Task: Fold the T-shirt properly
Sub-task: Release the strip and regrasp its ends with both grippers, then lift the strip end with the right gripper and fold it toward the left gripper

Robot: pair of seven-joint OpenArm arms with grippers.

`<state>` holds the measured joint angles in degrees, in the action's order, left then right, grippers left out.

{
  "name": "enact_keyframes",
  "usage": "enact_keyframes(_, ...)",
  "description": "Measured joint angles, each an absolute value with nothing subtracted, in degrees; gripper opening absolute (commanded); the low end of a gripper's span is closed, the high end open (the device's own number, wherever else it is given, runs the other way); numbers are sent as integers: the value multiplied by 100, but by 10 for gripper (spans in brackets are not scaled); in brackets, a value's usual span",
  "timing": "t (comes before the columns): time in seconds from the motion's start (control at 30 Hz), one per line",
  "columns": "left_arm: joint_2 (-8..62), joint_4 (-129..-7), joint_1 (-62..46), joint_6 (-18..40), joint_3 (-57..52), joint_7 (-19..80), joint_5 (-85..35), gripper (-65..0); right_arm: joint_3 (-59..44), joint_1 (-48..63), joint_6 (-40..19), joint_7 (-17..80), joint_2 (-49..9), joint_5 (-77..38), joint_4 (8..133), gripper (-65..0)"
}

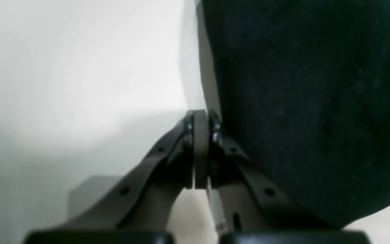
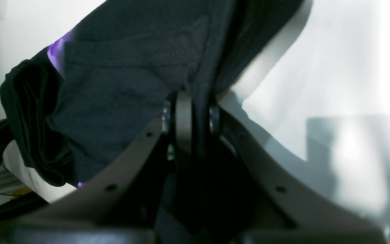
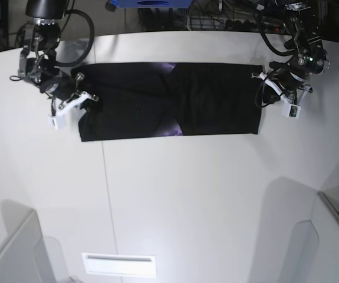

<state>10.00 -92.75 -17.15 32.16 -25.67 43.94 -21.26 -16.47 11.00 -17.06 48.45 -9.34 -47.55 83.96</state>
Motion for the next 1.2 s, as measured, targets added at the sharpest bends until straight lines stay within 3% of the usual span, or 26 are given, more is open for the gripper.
enact_keyframes(0.17,969,-9314,-1732,3214,-2622,4418,-2145,-650,-1649,1022,-1640,4917,-1081,-4648,8462,-650)
enact_keyframes(0.37,996,-9343,-1745,3164,-3057,4567,-2069,-650,-1638,1070,-840,4943,-1256,-4582,9233,-650)
enact_keyframes(0.83,954,-9037,-1350,3194,-2222,4401,-2126,-650,-1632,1188,-805,5955,-888,-4558,11052,-650)
enact_keyframes(1.13,871,-9035,-1347,3188,-1938,4303,-2147,-650,-486,1396,-786,5802,-596,-4595,11354,-650)
enact_keyframes(1.2,843,-9037,-1347,2985,-1802,4283,-2182,-650,-235,1435,-502,5655,-556,-4600,11369,-650)
